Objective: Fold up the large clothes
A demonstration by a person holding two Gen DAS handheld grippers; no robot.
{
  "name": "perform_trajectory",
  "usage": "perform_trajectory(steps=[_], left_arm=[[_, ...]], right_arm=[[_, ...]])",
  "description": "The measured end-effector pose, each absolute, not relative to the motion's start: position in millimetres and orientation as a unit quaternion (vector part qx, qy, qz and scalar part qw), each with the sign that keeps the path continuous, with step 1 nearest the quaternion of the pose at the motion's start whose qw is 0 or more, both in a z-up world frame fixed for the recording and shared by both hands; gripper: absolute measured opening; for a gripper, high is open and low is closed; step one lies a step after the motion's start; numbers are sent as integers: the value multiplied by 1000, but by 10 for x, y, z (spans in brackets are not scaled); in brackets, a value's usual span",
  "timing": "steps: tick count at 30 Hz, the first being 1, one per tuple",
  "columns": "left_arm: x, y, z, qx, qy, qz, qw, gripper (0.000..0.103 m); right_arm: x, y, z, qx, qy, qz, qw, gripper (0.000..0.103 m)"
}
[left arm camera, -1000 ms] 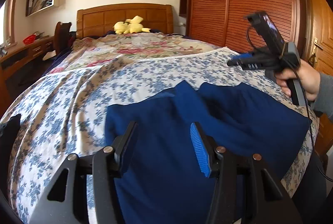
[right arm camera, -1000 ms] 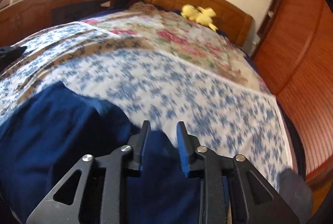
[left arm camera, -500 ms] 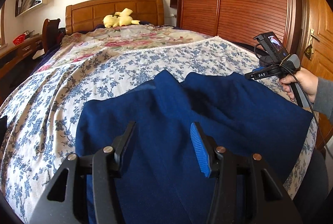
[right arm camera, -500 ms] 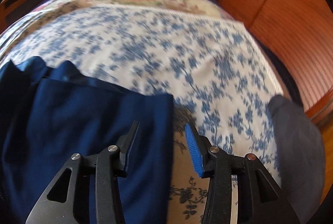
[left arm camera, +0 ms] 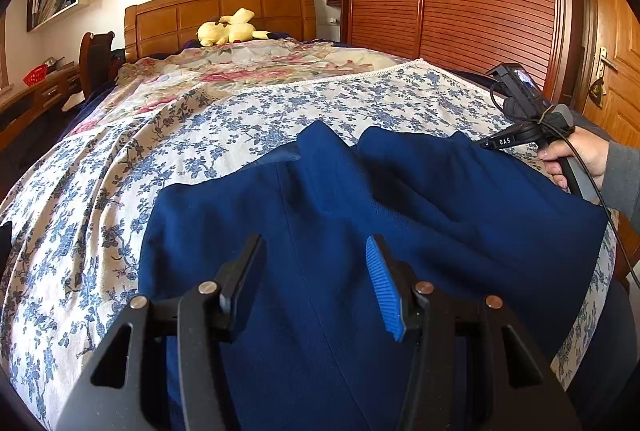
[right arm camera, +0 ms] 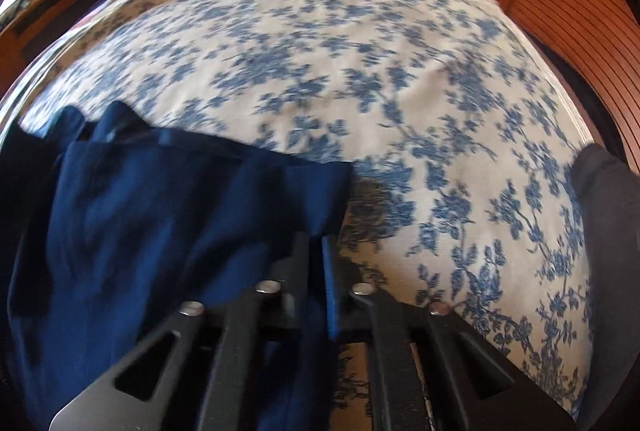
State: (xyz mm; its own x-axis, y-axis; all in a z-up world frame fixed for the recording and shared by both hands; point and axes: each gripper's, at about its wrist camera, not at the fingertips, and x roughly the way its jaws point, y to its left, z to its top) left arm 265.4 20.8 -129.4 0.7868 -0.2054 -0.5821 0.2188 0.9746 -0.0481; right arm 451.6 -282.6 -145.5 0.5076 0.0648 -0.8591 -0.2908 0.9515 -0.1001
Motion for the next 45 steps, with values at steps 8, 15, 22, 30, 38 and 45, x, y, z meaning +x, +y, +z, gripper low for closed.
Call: perform_trajectory(steps=[8,15,22,30,38,45], left_arm=[[2630,218,-1280,10,303,-116,946,51],[2570,219,-1249,10,300,-119,946,51],[2539,145,-1195,12,292,-124,948,51],[2489,28,-1201,11,295,-131,947,51],[2330,-152,-1220,29,291,-140,946,51],[2293,-272,-1240,37,296,-153,942,51]], right_arm=[[4445,-3032,-1143,-146,414,-13,898,0],[4264,-3053,-1014,-143,398,-12,906,3],[3745,-2903,-836,-143,381,36,913,47],[3020,-2615,-967,-144,396,123,899,49],[2667,-2684,-1175,-134,420,142,886,49],[2628,-2840,-1413,-122,440,158,875,49]])
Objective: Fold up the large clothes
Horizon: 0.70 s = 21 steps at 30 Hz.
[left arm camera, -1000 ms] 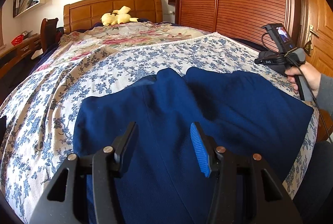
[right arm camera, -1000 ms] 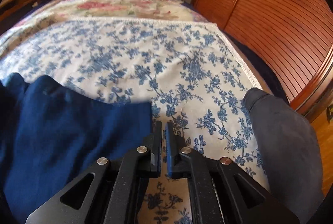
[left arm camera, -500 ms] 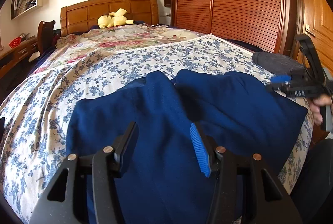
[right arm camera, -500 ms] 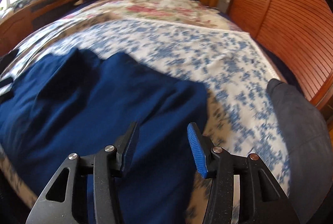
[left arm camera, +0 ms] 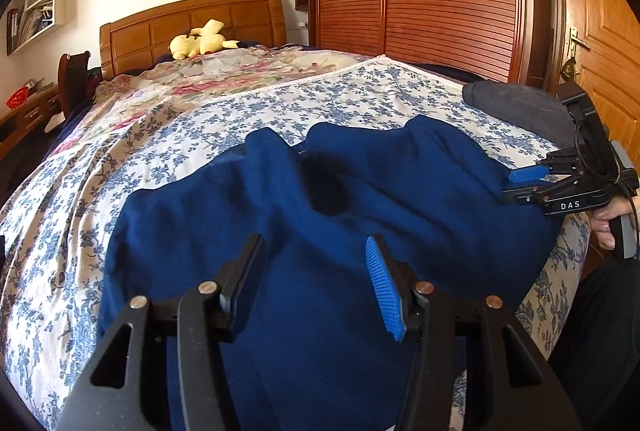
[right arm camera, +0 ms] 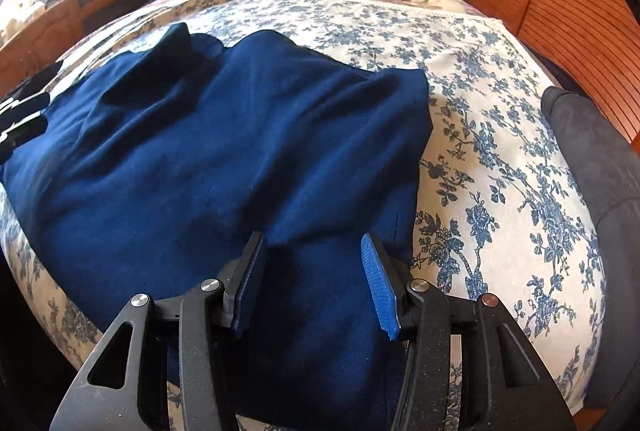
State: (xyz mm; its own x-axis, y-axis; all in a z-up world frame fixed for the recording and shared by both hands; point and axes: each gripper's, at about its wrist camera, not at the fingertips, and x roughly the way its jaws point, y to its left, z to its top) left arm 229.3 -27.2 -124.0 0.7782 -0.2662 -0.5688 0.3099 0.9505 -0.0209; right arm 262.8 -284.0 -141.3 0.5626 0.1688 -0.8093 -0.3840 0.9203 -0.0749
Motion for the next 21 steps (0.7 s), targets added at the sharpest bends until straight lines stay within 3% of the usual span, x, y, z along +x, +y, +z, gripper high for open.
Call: perform_trajectory(steps=[11,21], left_arm=[[2130,-429,-1177,41,286,-154,945,51],[1877,-277,-1214,33,308,-104,945,51]], right_arm=[[2444,-2575,-1129,-124,396,184,891,49],[2416,-2188,-1444,-132,398,242,875,50]])
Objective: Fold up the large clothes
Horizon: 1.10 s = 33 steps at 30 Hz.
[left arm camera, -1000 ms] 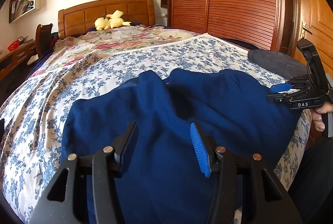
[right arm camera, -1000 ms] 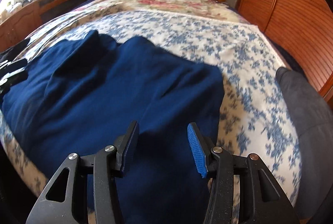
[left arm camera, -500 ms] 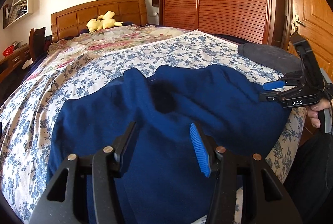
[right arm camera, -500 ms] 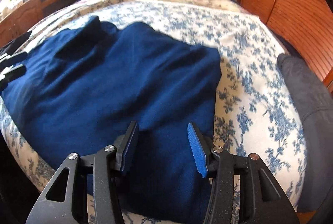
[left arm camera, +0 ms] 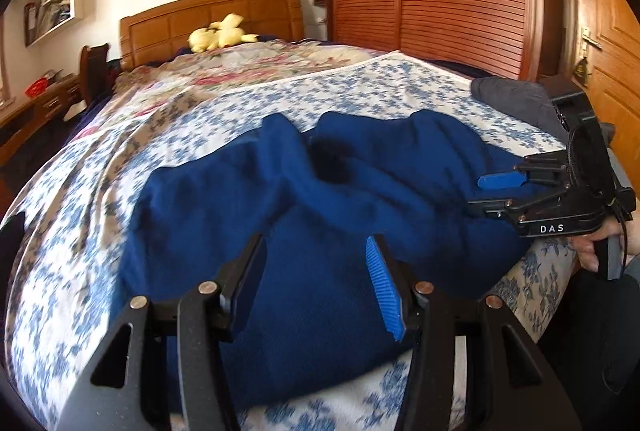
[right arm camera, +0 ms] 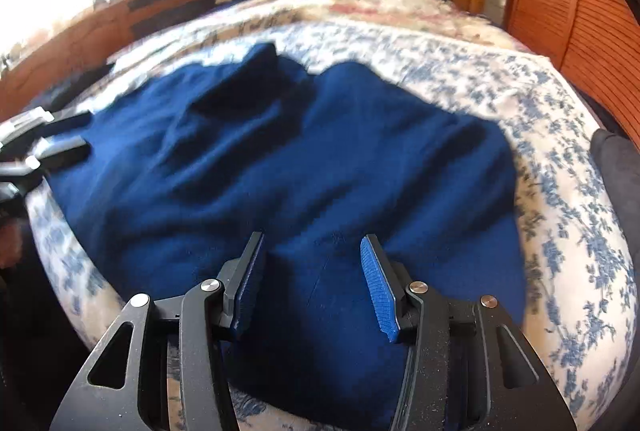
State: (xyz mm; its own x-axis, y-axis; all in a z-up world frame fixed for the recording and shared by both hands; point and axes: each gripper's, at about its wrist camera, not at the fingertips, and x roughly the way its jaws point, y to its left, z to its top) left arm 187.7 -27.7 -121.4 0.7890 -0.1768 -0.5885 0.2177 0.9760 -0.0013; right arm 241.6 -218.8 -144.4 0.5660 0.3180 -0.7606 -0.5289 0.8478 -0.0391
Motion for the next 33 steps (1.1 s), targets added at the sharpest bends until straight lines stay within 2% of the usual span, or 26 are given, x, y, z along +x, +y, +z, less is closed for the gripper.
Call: perform_trajectory(steps=[6,16,33], left_arm=[[1626,88,-1217,-15,322,-58,945,51],[1504,685,-1335,-41,360,18,932,51],[1419,801,-1676,-80,395,12,915,52]], right_arm=[[2520,-2183,-1493,-119,406,252,870,51],[2462,-2145,-1466,-144,395,247,873,51],[2469,-2151,-1454,-150,391,250,873,51]])
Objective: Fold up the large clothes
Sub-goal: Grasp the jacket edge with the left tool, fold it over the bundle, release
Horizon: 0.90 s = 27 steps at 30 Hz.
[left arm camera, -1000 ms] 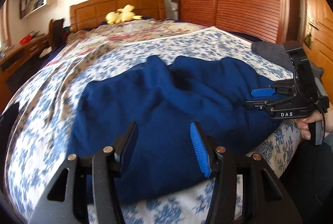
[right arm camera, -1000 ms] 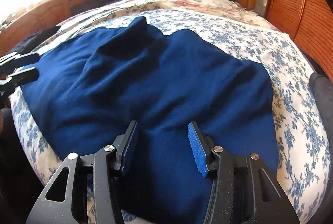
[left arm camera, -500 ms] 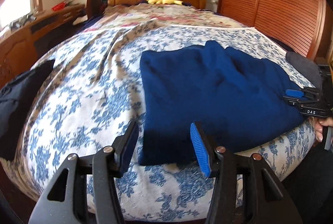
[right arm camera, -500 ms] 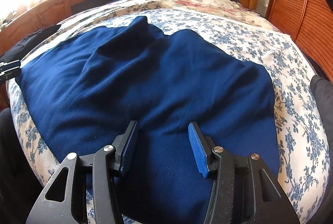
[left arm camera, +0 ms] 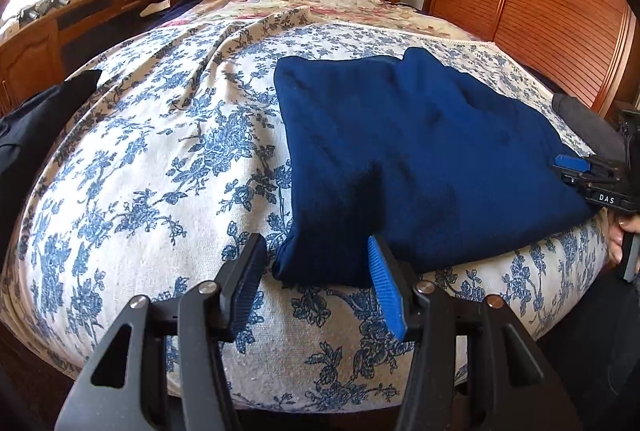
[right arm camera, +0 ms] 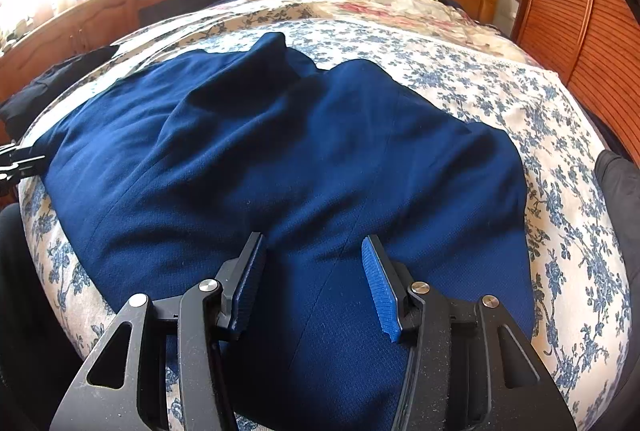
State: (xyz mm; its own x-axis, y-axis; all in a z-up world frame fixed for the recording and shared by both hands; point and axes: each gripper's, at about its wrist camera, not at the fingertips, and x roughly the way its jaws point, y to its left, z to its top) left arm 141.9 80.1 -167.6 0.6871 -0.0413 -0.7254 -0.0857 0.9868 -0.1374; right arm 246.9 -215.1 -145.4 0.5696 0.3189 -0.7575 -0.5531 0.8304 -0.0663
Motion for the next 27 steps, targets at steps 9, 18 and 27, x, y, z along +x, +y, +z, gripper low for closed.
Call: perform_trajectory(steps=[9,18,27], left_arm=[[1435,734,-1676,-68,395,12,916,40],[1462,554,-1345,-43,363,21,931,10],[1756,-128,-647,0,294,-22,956,7]], right_arm=[[2430,-2153,-1435,-156,386,254,873,51],[2274,-2374,-1351,-142,374,273,875,51],[2128,-2679,-1243,-123,360,274,884,51]])
